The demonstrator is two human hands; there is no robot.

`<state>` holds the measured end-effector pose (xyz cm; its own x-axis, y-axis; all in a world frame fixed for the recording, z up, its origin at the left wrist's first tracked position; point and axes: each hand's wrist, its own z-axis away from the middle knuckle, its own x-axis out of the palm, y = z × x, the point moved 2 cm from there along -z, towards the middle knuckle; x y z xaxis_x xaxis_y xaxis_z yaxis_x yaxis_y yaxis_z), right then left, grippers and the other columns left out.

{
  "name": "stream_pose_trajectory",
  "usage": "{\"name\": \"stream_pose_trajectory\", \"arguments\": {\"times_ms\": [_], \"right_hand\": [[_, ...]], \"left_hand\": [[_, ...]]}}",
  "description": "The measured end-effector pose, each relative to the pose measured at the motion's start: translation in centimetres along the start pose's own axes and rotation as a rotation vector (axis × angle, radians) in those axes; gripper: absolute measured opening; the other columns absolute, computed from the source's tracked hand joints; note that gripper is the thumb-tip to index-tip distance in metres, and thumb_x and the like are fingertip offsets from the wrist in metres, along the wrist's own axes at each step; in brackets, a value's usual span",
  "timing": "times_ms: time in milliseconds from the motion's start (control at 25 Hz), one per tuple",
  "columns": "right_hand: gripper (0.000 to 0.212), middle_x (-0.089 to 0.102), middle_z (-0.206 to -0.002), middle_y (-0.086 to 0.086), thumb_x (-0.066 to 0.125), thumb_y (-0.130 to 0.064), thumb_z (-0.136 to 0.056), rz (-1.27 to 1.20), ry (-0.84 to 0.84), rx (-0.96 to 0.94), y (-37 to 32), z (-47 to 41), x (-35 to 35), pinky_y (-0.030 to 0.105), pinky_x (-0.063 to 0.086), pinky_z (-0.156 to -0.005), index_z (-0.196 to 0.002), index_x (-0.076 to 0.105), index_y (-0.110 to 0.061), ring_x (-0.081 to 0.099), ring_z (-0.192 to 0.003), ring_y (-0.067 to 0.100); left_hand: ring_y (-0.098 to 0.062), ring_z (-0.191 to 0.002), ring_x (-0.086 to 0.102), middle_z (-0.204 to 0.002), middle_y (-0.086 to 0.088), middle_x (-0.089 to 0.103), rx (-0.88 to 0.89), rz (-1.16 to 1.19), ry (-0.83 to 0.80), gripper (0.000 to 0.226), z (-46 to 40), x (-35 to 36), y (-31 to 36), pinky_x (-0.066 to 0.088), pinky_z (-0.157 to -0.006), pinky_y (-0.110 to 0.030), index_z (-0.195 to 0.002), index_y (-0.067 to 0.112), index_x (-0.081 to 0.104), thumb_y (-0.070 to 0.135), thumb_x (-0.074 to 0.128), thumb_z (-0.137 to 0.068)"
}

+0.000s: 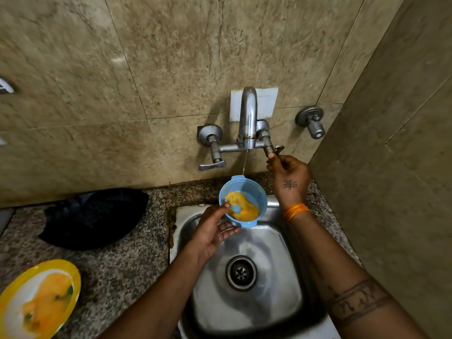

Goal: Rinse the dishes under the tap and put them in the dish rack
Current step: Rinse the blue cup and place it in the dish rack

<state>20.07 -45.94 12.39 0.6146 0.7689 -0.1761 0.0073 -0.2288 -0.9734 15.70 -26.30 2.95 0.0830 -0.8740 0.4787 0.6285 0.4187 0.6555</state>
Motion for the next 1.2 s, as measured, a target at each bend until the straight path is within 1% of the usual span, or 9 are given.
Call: {"name": "stream_pose_trajectory", "arguments": {"times_ms": [160,240,320,520,680,800,920,1040,1200], "right_hand": [[0.022,0.075,-0.072,0.005,0.07,-0.036,-0.091,0.002,-0.016,-0.022,-0.2,-0.3,0.1,0.057,0.057,-0.073,-0.071,0.074,-0.03,0.074,-0.074,0.03],[0.021,0.076,-0.085,0.001,0.07,-0.036,-0.094,0.063,-0.036,-0.036,-0.4,0.8,-0.4,0.054,0.057,-0.086,-0.096,0.078,-0.016,0.073,-0.084,0.014],[0.051,0.069,-0.125,0.01,0.062,-0.045,-0.098,0.294,-0.112,-0.108,0.2,3.8,-0.8,0.047,0.049,-0.108,-0.132,0.063,-0.006,0.064,-0.12,0.016],[0.063,0.056,-0.147,0.003,0.044,-0.066,-0.099,0.785,-0.9,-0.47,2.0,12.0,0.1,0.029,0.043,-0.106,-0.148,0.047,-0.028,0.052,-0.135,0.022],[0.1,0.022,-0.167,0.015,0.049,-0.076,-0.089,1.101,-1.041,-0.315,3.3,9.1,1.5,0.044,0.023,-0.125,-0.162,0.018,-0.014,0.018,-0.156,0.031],[0.075,0.045,-0.155,0.003,0.061,-0.062,-0.091,0.747,-1.128,-0.337,3.2,9.5,2.3,0.032,0.04,-0.112,-0.153,0.039,-0.025,0.043,-0.142,0.02],[0.061,0.069,-0.125,0.002,0.051,-0.071,-0.092,0.945,-1.027,-0.558,3.4,9.4,0.6,0.031,0.048,-0.085,-0.134,0.058,-0.028,0.064,-0.116,0.025],[0.085,0.051,-0.147,0.019,0.048,-0.074,-0.091,1.173,-0.892,-0.558,2.9,8.6,1.7,0.041,0.043,-0.108,-0.151,0.043,-0.014,0.05,-0.134,0.036],[0.049,0.067,-0.127,-0.002,0.061,-0.055,-0.094,0.668,-1.167,-0.41,2.2,9.4,1.2,0.032,0.051,-0.093,-0.134,0.058,-0.027,0.063,-0.117,0.018]], "left_hand": [[-0.034,-0.097,0.073,-0.129,-0.026,0.067,0.005,0.007,-0.001,0.036,0.1,-0.1,-0.1,0.063,-0.082,-0.048,-0.127,0.011,0.059,0.024,0.068,-0.095],[-0.033,-0.095,0.074,-0.125,-0.025,0.07,0.016,-0.006,-0.002,0.032,0.0,-0.1,-0.1,0.062,-0.085,-0.048,-0.123,0.012,0.061,0.026,0.068,-0.095],[-0.031,-0.097,0.074,-0.119,-0.021,0.073,0.041,-0.038,0.017,0.029,-0.2,-0.3,-0.1,0.059,-0.089,-0.047,-0.121,0.014,0.063,0.028,0.067,-0.096],[-0.025,-0.078,0.073,-0.096,-0.013,0.078,0.186,-0.084,0.034,0.012,0.2,-0.6,0.2,0.058,-0.064,-0.031,-0.101,0.014,0.075,0.02,0.07,-0.093],[-0.039,-0.097,0.07,-0.11,-0.025,0.075,0.176,-0.166,0.104,0.035,0.2,0.5,-0.7,0.055,-0.081,-0.045,-0.118,0.002,0.07,0.02,0.076,-0.089],[-0.032,-0.079,0.072,-0.096,-0.021,0.075,0.192,-0.153,0.141,0.025,0.2,0.2,1.2,0.06,-0.066,-0.035,-0.106,0.002,0.074,0.018,0.078,-0.087],[-0.033,-0.079,0.073,-0.099,-0.022,0.077,0.171,-0.132,0.136,0.016,0.0,-0.8,2.5,0.062,-0.069,-0.038,-0.098,0.013,0.073,0.019,0.08,-0.085],[-0.033,-0.083,0.071,-0.106,-0.025,0.076,0.214,-0.174,0.125,0.023,0.2,1.0,1.7,0.059,-0.069,-0.038,-0.105,0.006,0.075,0.015,0.079,-0.085],[-0.029,-0.073,0.073,-0.094,-0.02,0.075,0.192,-0.125,0.156,0.018,0.2,-0.1,2.4,0.06,-0.059,-0.033,-0.102,0.006,0.074,0.015,0.077,-0.087]]}}
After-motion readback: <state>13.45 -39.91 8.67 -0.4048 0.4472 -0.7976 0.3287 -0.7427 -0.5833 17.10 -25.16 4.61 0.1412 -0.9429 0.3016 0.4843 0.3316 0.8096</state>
